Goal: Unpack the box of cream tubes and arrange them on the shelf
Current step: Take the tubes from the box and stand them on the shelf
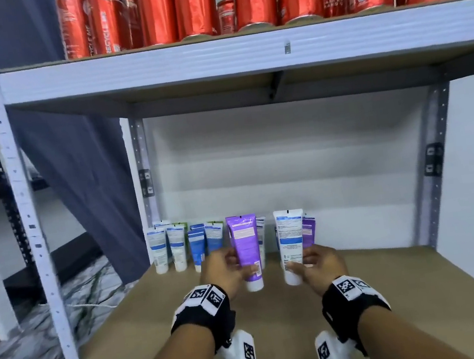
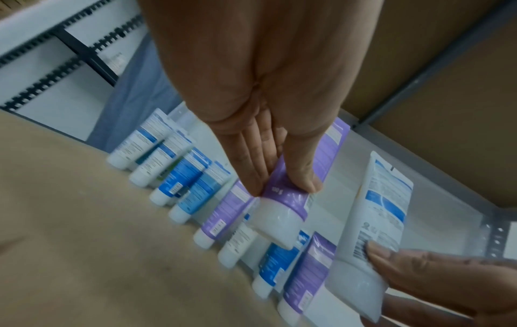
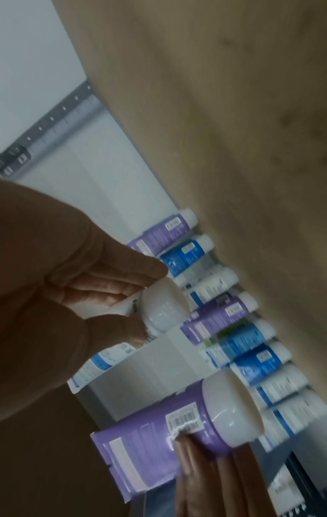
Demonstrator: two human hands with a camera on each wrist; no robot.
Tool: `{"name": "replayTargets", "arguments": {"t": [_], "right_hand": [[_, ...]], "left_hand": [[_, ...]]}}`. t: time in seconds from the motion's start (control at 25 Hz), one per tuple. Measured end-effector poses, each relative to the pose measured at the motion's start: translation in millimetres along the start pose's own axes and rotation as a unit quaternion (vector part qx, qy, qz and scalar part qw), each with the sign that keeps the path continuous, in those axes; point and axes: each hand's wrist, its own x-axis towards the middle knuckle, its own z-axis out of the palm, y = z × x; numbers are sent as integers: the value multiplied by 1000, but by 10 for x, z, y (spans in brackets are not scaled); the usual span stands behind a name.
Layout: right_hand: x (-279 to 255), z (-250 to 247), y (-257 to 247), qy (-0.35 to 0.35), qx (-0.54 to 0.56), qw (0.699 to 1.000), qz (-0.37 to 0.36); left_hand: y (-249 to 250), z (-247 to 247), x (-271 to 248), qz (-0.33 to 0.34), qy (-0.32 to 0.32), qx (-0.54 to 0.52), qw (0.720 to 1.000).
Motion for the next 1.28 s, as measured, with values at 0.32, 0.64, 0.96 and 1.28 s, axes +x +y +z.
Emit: {"name": "replayTargets", "arguments": {"t": [0.32,0.64,0.96,1.28], "right_hand": [[346,-765,490,-1,-167,985,48],[798,-1150,975,-1,-309,943,122],[1419,-1268,1240,-7,-344,927,146],[1854,-1235,1367,8,-356,920,164]], "left_hand": [[-40,1107,436,-25,-82,46,995],[-164,2060,757,-16,-142,138,980],[-238,2772,1131,-44,-129,267,954],[-183,3144,1383,-86,-95,297,946]]}}
